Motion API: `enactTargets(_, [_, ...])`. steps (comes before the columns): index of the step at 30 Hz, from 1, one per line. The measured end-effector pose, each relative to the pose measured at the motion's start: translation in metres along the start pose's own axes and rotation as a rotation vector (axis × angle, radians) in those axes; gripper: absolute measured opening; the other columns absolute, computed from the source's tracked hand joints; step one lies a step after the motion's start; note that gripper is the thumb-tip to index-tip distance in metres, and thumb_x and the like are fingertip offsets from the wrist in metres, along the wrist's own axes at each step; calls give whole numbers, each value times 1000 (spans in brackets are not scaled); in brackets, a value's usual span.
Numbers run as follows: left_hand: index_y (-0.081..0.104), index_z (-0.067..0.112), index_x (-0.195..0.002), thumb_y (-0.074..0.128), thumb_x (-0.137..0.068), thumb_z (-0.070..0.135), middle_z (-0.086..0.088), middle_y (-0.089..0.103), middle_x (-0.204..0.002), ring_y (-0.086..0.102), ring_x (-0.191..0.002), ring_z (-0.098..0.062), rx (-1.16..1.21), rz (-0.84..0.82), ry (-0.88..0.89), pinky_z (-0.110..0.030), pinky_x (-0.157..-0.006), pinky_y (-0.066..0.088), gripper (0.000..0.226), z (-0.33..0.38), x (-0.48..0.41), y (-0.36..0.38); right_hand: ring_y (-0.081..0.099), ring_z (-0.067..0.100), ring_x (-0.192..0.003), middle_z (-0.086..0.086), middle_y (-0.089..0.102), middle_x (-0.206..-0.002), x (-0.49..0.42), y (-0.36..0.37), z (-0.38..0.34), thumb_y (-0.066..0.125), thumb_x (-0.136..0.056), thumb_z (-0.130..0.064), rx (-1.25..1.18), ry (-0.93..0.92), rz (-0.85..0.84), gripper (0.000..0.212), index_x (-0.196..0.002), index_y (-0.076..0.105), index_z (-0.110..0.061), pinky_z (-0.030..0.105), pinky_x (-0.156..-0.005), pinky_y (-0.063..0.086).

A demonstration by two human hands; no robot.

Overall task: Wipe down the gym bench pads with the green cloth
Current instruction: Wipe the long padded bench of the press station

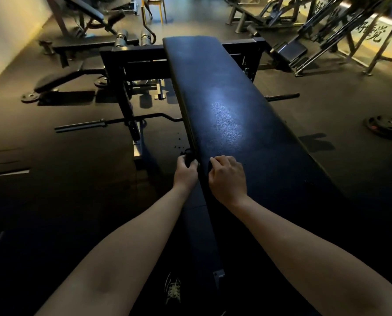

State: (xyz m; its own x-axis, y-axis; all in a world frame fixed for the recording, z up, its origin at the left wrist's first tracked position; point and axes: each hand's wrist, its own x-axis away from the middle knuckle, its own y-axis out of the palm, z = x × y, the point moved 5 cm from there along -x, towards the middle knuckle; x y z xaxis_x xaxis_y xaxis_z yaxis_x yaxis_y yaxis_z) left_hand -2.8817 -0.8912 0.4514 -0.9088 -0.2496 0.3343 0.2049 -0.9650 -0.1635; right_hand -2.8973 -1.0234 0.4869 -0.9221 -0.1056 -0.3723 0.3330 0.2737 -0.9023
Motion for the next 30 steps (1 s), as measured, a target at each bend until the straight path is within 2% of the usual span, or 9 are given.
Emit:
enactTargets(6, [51, 19, -124, 50, -103, 32, -11, 65, -113, 62, -106, -32, -17, 20, -43, -45, -97, 50, 25, 0, -8, 7, 60, 24, -99, -3, 69, -101, -3, 0, 2, 53, -79, -24, -38, -9, 41, 24, -95, 69, -18, 39, -81, 45])
enactTargets(11, [58, 14, -124, 55, -100, 29, -13, 68, -118, 63, -110, -34, -127, 72, 40, -43, -99, 49, 28, -10, 18, 3, 63, 23, -100, -3, 71, -102, 0, -3, 1, 53, -77, -24, -72, 10, 44, 24, -91, 70, -18, 38, -82, 45])
enactTargets(16, [57, 18, -123, 54, -102, 28, -9, 67, -115, 63, -108, -30, -126, 73, 102, -43, -98, 50, 24, -11, 55, -2, 63, 25, -105, 1, 69, -106, 6, -8, 0, 45, -80, -24, -112, -4, -86, 29, -96, 69, -16, 38, -85, 44])
enactTargets(18, [54, 21, -121, 52, -103, 28, -6, 65, -114, 62, -109, -29, -70, 94, 140, -42, -97, 49, 19, -4, 64, -7, 61, 27, -109, 4, 67, -114, 3, -13, 0, 48, -87, -26, -151, -14, -168, 32, -111, 68, -18, 40, -91, 44])
enactTargets(20, [52, 26, -121, 49, -104, 28, -5, 63, -117, 62, -110, -27, 42, 105, 169, -43, -98, 48, 17, 11, 71, -6, 60, 29, -111, 8, 63, -122, -1, -22, -3, 54, -92, -29, -301, -39, -206, 38, -129, 61, -22, 42, -96, 45])
enactTargets(22, [55, 29, -116, 50, -103, 32, -9, 64, -120, 63, -110, -27, 158, 116, 178, -48, -102, 49, 15, 27, 73, -1, 58, 26, -110, 9, 57, -123, -4, -31, -8, 54, -96, -27, -608, -25, -238, 42, -138, 53, -25, 39, -97, 46])
enactTargets(25, [60, 15, -125, 46, -102, 34, -16, 66, -122, 64, -114, -31, 394, 14, 138, -51, -106, 48, 33, 53, 71, 15, 56, 22, -110, 9, 48, -123, -14, -38, -8, 56, -97, -25, -970, 61, -270, 48, -143, 44, -32, 31, -98, 47])
enactTargets(27, [57, 8, -132, 42, -105, 30, -20, 65, -124, 64, -116, -34, 483, -40, 119, -52, -107, 47, 38, 63, 62, 21, 56, 23, -113, 9, 48, -122, -25, -36, -4, 63, -90, -23, -980, 38, -255, 55, -141, 45, -36, 33, -99, 49])
enactTargets(30, [55, 18, -134, 50, -92, 44, -16, 64, -126, 62, -117, -33, 351, -56, 137, -55, -108, 45, 49, 64, 39, 26, 60, 24, -107, 9, 55, -115, -45, -29, 5, 62, -80, -7, -855, 48, -235, 52, -127, 60, -28, 30, -95, 50])
